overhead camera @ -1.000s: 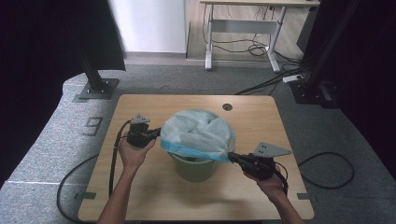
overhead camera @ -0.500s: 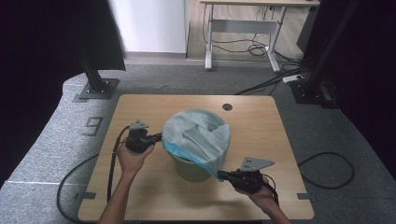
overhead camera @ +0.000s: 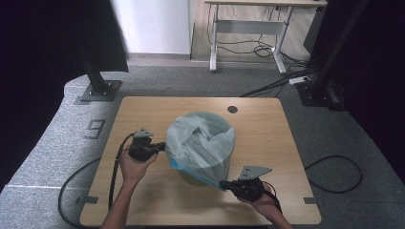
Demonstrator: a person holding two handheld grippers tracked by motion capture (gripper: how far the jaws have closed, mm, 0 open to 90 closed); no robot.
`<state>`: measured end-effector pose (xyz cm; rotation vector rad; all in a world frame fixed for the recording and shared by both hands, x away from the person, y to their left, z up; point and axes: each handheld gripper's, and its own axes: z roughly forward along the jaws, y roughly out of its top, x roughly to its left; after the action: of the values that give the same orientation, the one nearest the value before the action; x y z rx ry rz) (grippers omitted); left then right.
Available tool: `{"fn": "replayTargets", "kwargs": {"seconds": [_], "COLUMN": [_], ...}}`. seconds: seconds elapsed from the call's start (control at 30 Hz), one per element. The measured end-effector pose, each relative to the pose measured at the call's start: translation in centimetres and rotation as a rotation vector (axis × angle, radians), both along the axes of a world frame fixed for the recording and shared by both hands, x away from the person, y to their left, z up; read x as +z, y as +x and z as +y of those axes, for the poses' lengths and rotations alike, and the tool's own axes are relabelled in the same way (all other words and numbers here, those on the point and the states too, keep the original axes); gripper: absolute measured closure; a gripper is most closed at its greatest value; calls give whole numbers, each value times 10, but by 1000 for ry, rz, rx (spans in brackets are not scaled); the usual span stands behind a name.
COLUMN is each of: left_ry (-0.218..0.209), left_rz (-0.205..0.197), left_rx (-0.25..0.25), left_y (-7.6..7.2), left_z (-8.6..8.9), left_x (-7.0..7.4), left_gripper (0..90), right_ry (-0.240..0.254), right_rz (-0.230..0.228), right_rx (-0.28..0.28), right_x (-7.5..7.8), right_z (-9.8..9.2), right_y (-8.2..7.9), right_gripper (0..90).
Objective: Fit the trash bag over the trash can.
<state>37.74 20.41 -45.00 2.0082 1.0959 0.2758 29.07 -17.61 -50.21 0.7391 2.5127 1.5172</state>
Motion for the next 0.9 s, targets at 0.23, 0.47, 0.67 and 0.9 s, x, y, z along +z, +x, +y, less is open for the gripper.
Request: {"fn": "replayTargets", "kwargs": {"seconds": [0.23,0.47,0.67,0.9], "left_ry": [16,18,12,14], "left_rz": [51,97,118,55], "left_rx": [-3,-10,-12,7], "left_y": [10,20,23,14], "left_z": [-5,-15,-17,-8], "left_x": [-16,-36,-49,-39], "left_gripper": [900,900,900,688], "right_ry": [-43,-87,-102,-22], "right_rz": [17,21,29,-19], "right_rx": [-75,-136,-178,-202], "right_x": [-19,-30,-36,-33], "right_z": [-13,-23,-31,-36], "right_y": [11,21,28,26], "right_gripper": [890,889,889,785]}}
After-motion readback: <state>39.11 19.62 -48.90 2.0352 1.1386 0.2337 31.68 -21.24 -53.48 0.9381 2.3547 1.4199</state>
